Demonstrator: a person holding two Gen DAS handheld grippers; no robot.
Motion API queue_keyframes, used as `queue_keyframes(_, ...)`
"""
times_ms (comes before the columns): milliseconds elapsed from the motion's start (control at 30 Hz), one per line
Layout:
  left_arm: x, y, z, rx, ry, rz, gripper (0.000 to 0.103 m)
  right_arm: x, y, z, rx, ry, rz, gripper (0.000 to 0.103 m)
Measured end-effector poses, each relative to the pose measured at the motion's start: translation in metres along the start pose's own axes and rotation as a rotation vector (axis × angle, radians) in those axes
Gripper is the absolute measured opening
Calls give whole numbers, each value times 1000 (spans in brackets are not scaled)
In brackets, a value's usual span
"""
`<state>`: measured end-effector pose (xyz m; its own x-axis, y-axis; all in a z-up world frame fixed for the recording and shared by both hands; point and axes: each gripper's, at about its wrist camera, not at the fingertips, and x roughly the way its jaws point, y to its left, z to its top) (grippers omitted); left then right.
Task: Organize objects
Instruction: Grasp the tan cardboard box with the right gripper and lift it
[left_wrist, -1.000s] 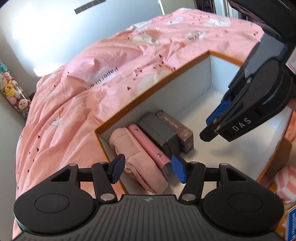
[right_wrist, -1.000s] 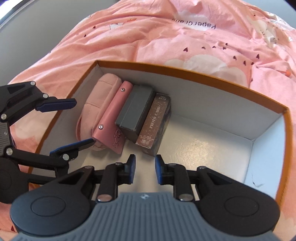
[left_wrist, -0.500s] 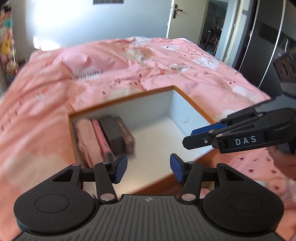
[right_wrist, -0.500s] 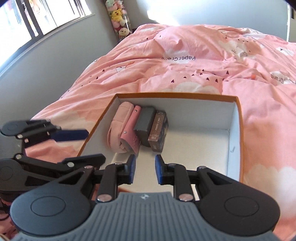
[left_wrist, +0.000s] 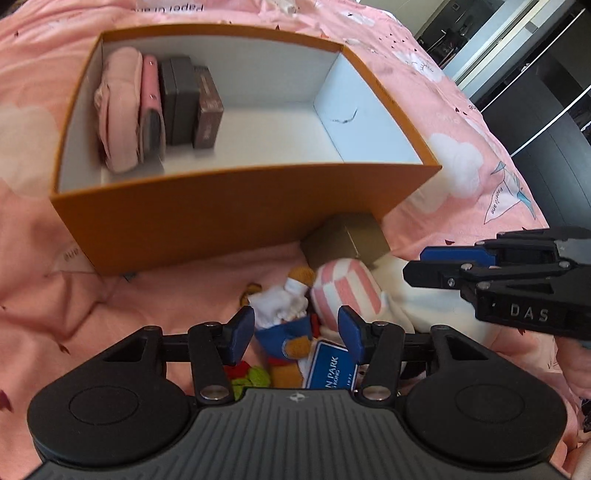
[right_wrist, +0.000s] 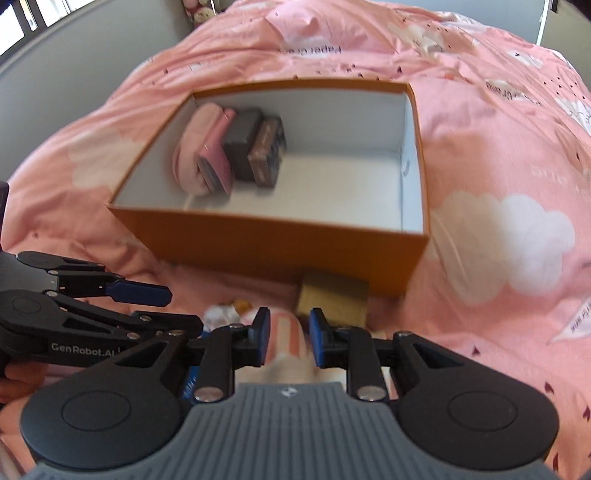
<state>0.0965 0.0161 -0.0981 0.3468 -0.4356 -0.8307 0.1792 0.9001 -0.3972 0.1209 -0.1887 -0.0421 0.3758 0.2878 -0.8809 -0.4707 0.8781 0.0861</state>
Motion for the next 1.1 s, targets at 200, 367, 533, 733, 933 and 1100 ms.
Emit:
queue_keyframes(200, 4, -2, 1, -3, -7, -9, 59, 8, -8, -12, 32, 46, -12, 25)
queue_keyframes(367, 8, -8, 5, 17, -8, 28, 59, 11, -14, -8, 72, 47, -1, 35)
queue_keyframes(533, 10, -18, 19, 56, -62, 24, 59, 18, -23, -3, 113, 57, -15, 39)
queue_keyframes(733, 19, -33, 36, 135, -84, 48, 59, 28, -49, 8, 210, 64, 15, 44)
queue_keyframes(933, 23, -29, 40, 115, -59, 66, 57, 52, -51, 28, 229, 116, 48, 61)
queue_keyframes(1100, 29, -24, 42, 106, -29, 107, 57, 74, -49, 35, 221, 166, 57, 62)
